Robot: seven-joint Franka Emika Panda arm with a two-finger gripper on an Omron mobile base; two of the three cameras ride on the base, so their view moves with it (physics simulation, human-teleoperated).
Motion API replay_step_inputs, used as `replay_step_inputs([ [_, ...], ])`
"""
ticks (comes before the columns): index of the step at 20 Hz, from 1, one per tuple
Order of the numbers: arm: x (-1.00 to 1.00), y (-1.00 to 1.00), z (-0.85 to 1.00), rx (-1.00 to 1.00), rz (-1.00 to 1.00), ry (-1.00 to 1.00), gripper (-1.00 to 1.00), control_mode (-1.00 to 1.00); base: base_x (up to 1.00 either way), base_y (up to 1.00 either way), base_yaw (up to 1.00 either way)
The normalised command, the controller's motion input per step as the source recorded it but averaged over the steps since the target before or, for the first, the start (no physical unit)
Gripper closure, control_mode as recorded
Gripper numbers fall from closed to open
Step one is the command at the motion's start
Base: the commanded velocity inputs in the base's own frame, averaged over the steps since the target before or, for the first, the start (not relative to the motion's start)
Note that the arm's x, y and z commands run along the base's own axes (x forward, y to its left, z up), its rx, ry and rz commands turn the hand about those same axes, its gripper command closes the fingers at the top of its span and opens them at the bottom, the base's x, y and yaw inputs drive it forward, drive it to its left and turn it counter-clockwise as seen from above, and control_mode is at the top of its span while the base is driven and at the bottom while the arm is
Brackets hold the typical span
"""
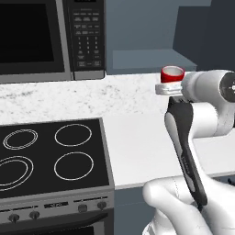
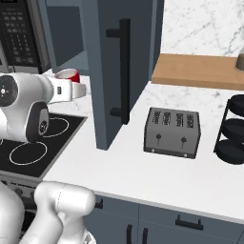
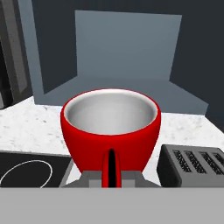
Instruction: Gather all objects into one cabinet and sort the glasses and bowls to opposite sides.
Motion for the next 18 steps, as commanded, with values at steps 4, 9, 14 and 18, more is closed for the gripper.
replay_step_inputs([
  [4, -1.0, 0.01, -0.04, 0.0, 0.0, 0.04, 1.0, -1.0, 0.0, 0.0, 0.0],
  [9, -1.0, 0.0, -0.17, 0.0, 0.01, 0.11, 1.0, -1.0, 0.0, 0.0, 0.0],
  [14, -0.98, 0.0, -0.22, 0.01, 0.01, 0.23, 1.0, -1.0, 0.0, 0.0, 0.0],
  [18, -0.54, 0.0, 0.0, 0.01, 0.0, 0.18, 1.0, -1.0, 0.0, 0.0, 0.0],
])
